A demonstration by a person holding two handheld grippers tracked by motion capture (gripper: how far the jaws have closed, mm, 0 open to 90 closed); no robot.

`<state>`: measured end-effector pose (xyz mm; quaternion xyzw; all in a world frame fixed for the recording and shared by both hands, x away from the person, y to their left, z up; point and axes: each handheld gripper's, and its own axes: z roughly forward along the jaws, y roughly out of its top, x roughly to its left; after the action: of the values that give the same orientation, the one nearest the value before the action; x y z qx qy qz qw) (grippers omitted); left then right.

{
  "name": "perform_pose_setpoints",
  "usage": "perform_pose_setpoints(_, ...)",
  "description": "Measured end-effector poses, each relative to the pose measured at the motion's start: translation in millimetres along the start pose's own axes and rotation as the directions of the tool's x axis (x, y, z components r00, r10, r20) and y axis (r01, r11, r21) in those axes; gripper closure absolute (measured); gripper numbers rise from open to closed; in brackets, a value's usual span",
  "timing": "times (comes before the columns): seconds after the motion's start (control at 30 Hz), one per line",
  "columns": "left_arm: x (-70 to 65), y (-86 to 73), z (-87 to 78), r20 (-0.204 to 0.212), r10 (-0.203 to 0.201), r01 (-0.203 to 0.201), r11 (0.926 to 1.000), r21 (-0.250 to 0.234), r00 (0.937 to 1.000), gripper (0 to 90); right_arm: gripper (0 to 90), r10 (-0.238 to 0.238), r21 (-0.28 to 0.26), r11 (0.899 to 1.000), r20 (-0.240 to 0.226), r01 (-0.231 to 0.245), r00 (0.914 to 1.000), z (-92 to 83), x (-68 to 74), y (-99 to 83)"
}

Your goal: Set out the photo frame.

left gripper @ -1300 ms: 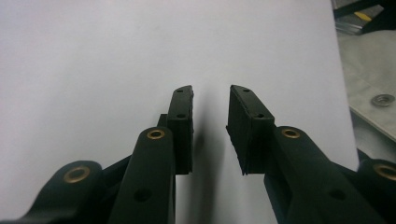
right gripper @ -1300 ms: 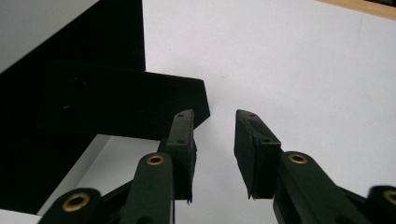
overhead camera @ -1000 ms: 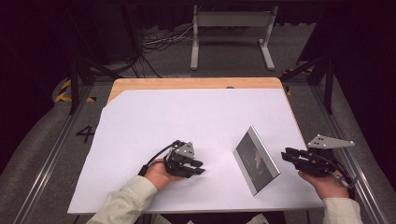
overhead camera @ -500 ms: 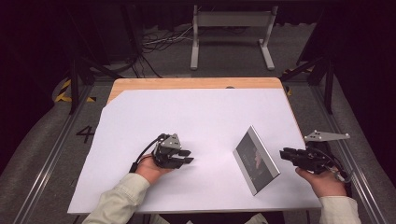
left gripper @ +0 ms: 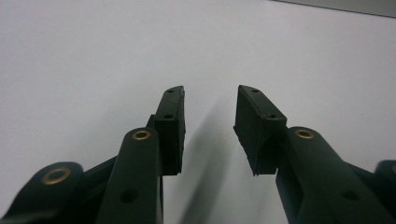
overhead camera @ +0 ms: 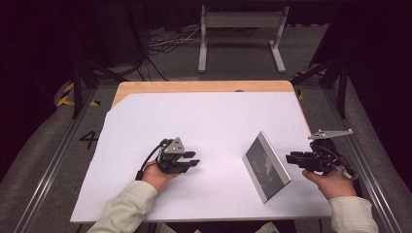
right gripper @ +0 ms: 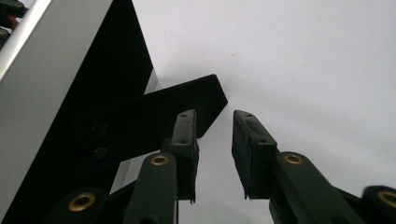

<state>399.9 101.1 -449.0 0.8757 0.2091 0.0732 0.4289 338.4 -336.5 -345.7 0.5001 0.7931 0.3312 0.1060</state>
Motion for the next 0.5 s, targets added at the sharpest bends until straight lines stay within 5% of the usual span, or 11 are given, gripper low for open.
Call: perform_pose_setpoints(0.5, -3.1, 0.3, 3.0, -0.008, -0.002, 0.003, 0.9998, 0.021, 1.0, 61.9, 67.3, 0.025, 0.099, 0.995, 0.037, -0.028, 0.999, -4.3, -0.7, 23.3)
